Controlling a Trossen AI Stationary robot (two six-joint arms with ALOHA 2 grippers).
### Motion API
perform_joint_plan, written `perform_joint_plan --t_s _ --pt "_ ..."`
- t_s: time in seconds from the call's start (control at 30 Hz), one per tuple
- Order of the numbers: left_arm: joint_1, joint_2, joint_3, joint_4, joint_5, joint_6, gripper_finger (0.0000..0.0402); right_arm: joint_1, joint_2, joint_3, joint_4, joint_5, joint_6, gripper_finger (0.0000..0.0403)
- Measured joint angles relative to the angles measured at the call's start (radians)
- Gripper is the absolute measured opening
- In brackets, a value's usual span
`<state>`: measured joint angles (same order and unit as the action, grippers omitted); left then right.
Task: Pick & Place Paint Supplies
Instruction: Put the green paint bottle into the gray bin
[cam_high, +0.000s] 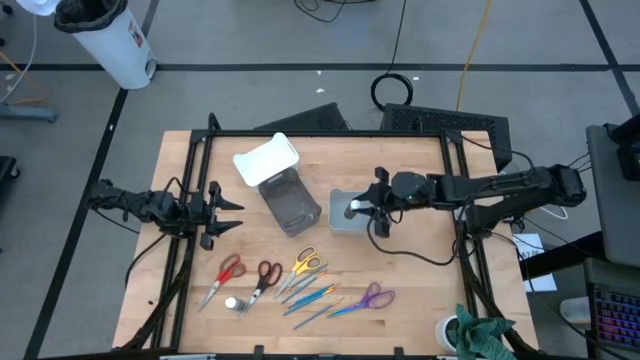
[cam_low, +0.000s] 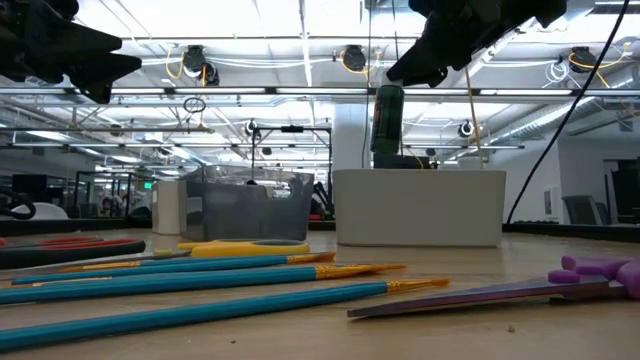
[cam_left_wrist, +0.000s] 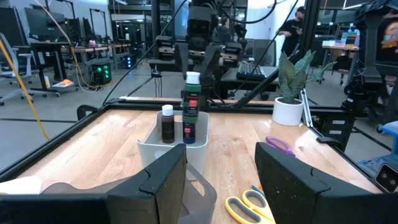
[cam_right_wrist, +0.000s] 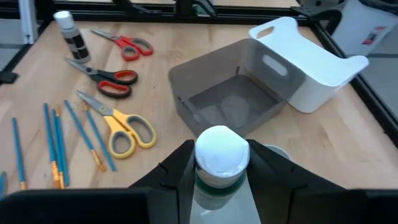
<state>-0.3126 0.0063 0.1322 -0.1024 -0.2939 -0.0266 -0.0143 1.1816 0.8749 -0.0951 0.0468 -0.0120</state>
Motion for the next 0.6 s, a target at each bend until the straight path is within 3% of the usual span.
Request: perform_joint_plan --t_s 0.17,0.27,0.6 --pt "0.000 0.000 0.000 0.000 0.000 0.000 0.0200 -0.024 0.000 0.000 -0.003 -0.003 -0.008 0.0105" --pt "0.000 0.000 0.000 0.000 0.000 0.000 0.0200 -0.035 0.000 0.000 0.000 -0.084 -0.030 0.0105" --pt "0.000 0.000 0.000 0.000 0.000 0.000 0.0200 0.019 0.000 0.000 0.011 -0.737 -0.101 0.0105"
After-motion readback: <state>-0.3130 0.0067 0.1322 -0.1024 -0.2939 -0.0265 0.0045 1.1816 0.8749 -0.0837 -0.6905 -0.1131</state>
